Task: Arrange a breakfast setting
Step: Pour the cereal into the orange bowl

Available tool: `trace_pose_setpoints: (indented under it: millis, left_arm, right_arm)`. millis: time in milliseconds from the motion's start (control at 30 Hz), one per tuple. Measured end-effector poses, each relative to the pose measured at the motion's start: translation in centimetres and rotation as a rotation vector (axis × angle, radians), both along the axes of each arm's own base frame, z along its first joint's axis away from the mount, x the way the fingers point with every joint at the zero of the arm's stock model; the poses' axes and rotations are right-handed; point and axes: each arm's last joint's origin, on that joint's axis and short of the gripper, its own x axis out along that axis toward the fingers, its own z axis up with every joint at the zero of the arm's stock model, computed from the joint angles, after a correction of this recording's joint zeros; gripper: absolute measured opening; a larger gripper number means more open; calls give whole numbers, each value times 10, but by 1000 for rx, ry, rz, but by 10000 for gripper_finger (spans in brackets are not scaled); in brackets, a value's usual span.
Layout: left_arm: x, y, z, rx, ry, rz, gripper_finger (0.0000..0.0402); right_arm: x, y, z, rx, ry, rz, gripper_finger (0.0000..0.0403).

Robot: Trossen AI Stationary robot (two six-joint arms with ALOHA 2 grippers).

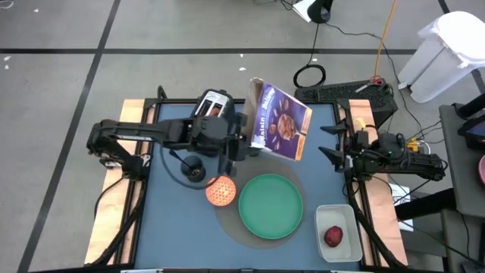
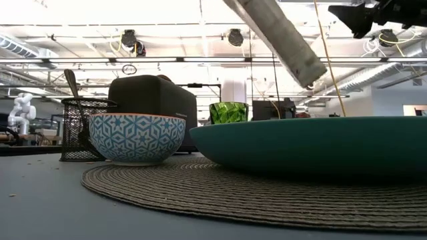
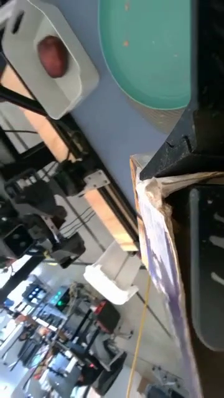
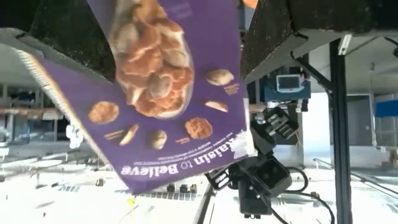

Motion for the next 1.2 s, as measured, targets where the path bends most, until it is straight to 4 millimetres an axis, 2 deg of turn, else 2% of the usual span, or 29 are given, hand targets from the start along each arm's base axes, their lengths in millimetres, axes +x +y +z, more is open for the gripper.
trace_pose_setpoints:
  millis: [200, 467, 733, 1200]
  left_arm:
    - [-13, -6, 7, 0, 15, -21, 4]
    - [-20, -10, 9, -18, 28, -22, 4]
    - [-20, -10, 8, -17, 36, -17, 4]
    - [-20, -10, 12, 35, 9, -32, 4]
  right_arm:
    - [0, 0, 0, 11, 0, 4, 334]
    - [0, 0, 0, 7, -2, 3, 338]
    - [-1, 0, 3, 45, -39, 5, 394]
    - [-8, -17, -3, 385, -107, -577, 389]
